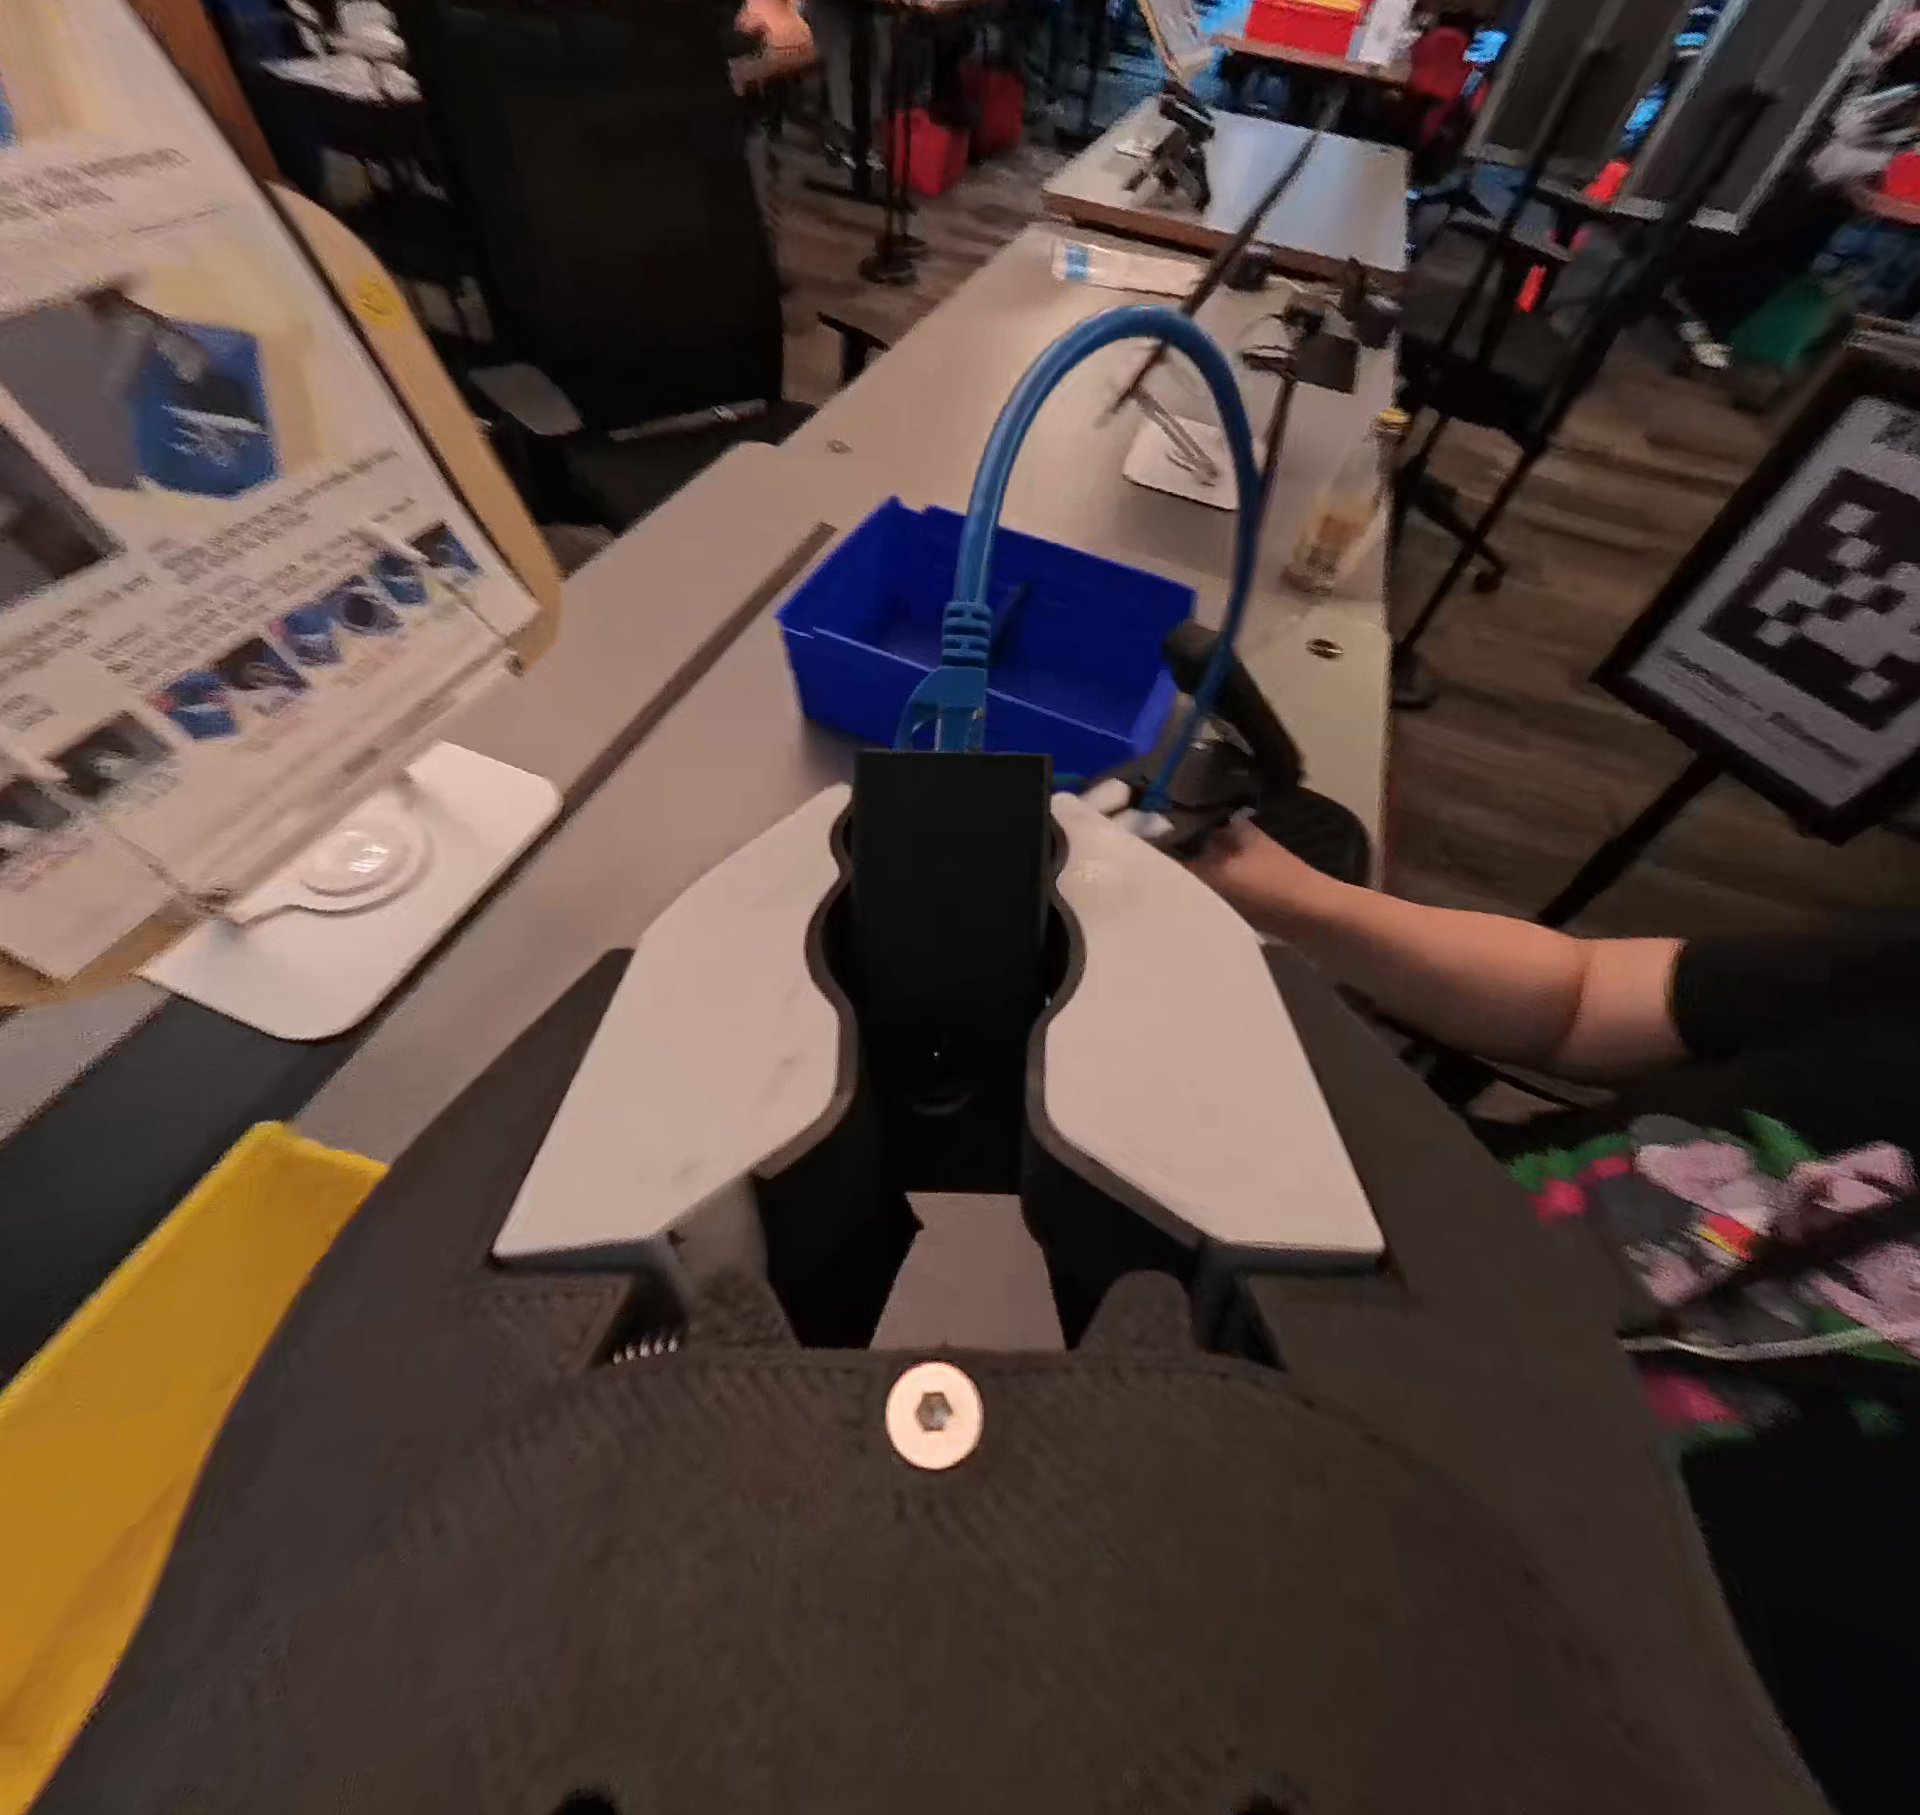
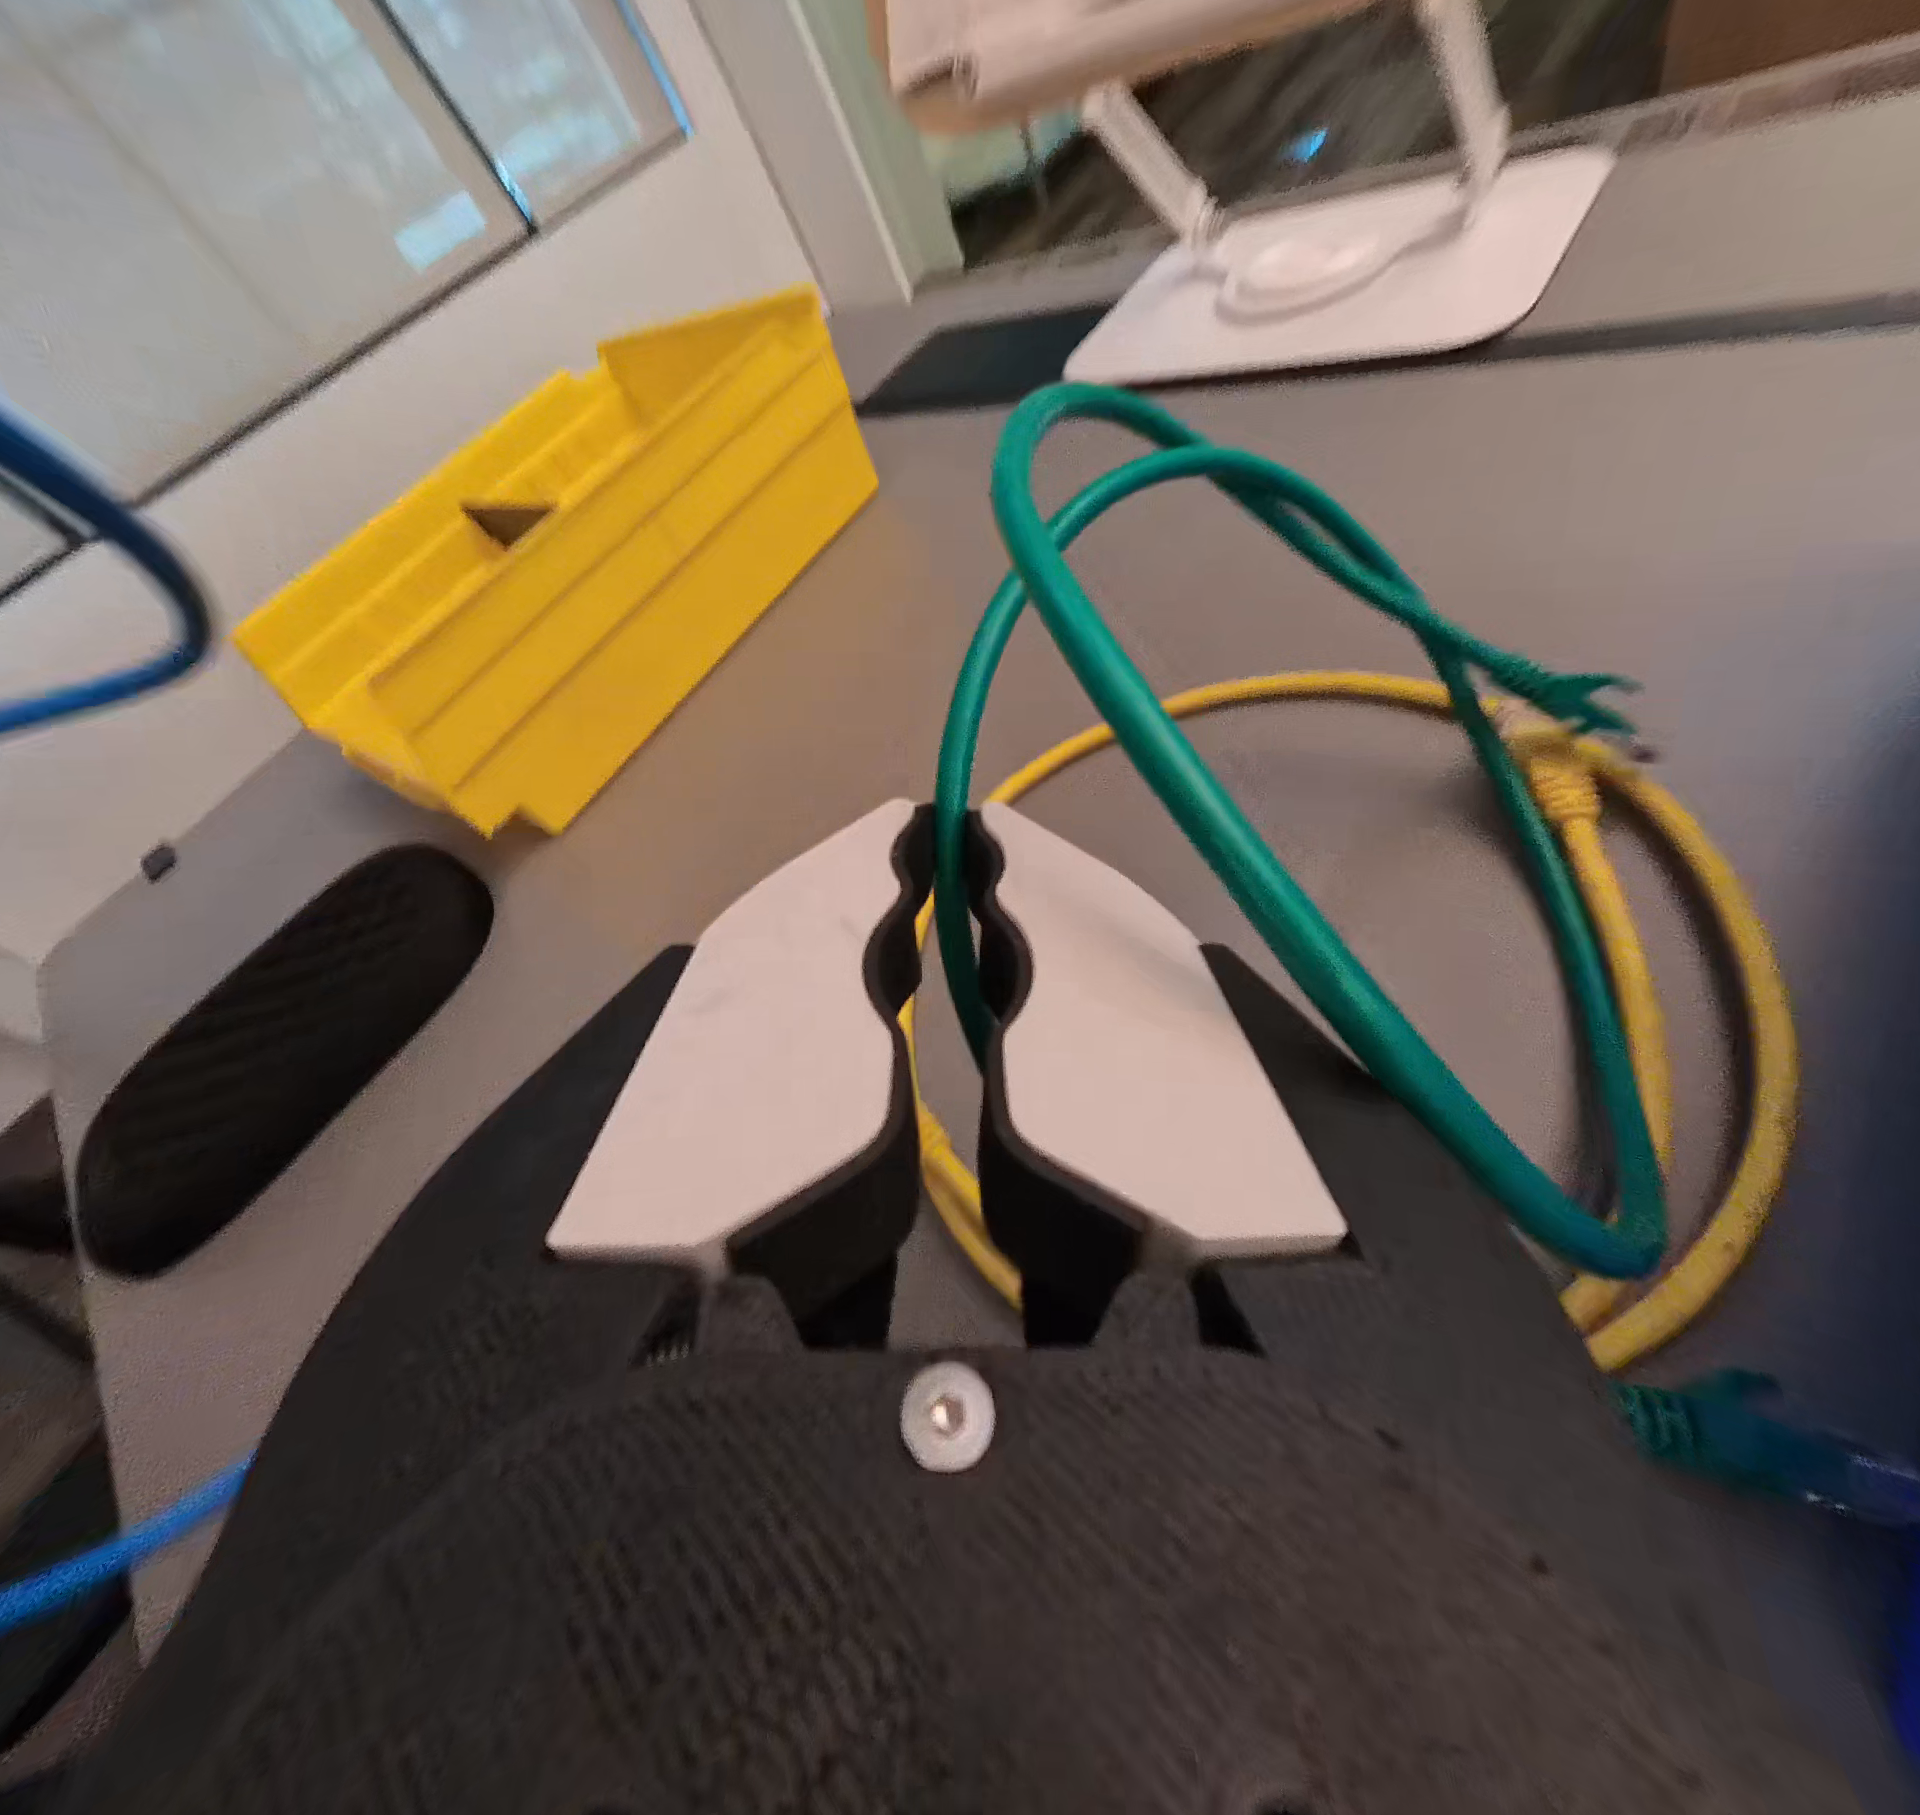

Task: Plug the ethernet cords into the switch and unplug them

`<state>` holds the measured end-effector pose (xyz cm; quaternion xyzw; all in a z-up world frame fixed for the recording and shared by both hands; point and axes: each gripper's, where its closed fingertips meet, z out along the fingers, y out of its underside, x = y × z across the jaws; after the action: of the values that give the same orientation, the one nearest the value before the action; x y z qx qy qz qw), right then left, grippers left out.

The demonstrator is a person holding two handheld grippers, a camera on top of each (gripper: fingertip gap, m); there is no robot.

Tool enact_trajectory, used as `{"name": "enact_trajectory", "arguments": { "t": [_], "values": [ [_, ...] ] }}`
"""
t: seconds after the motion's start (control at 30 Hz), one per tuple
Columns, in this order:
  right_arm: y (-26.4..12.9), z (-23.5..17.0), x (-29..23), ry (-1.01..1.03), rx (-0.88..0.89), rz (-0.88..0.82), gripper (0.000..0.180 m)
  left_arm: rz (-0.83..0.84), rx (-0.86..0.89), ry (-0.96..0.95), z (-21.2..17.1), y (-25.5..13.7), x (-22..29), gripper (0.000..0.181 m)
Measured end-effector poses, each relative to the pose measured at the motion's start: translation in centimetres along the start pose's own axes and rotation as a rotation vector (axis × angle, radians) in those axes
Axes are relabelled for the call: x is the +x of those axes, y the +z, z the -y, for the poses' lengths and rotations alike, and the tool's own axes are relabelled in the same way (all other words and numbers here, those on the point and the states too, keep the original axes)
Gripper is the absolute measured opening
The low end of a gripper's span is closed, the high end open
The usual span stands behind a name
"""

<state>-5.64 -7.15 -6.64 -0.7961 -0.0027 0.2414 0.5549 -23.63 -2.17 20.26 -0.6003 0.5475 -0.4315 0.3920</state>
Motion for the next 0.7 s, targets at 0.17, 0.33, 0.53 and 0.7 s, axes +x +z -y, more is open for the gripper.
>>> {"name": "enact_trajectory", "arguments": {
  "t": [0.17, 0.33, 0.53, 0.7],
  "values": [
    [-1.6, -0.4, -2.0, -0.160, -0.020, -0.011, 0.006, 0.245, 0.046, 0.205, 3.2, 1.5, -3.6, 0.029],
    [-6.8, 2.6, -4.4, -0.152, 0.105, 0.061, 0.006, 0.404, 0.090, 0.419, 5.0, 6.5, -6.0, 0.028],
    [-15.8, 6.8, -7.0, -0.157, 0.272, 0.167, 0.006, 0.425, -0.008, 0.631, -1.6, 14.9, -7.2, 0.028],
    [-22.4, 8.0, -8.2, -0.204, 0.343, 0.187, 0.006, 0.419, -0.151, 0.604, -9.8, 20.4, -7.8, 0.028]
  ]
}}
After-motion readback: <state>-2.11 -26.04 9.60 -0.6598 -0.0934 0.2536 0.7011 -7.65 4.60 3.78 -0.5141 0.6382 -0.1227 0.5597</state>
